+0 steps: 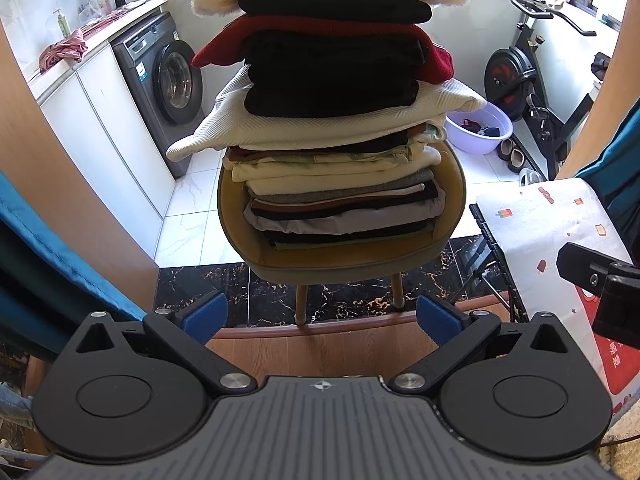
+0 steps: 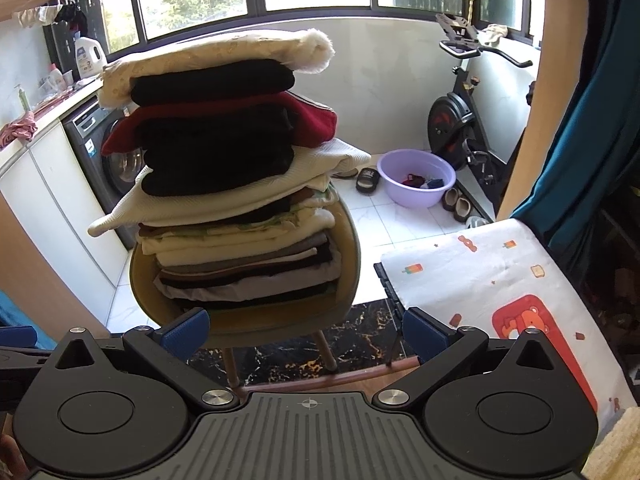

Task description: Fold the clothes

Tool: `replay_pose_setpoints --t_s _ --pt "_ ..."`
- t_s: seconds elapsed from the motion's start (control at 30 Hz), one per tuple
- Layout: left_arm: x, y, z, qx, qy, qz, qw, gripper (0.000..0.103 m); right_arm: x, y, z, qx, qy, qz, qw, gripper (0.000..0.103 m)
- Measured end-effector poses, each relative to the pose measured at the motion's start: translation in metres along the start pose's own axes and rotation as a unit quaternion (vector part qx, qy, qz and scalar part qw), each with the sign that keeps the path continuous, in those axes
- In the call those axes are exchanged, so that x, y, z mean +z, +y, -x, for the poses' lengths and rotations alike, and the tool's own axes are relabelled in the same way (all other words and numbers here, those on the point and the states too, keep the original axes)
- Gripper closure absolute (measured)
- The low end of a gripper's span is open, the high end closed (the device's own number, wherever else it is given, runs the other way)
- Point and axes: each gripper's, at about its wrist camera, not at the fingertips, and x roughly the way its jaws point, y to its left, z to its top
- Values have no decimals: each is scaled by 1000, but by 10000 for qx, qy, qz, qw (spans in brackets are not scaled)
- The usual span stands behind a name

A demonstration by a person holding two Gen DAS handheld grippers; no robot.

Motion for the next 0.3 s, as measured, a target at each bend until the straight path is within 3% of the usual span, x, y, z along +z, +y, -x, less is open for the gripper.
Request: replay_pose_setpoints --t_s 0.3 --pt "0 3 1 -85 -36 -36 10000 1 0 3 0 -23 17 -14 10000 1"
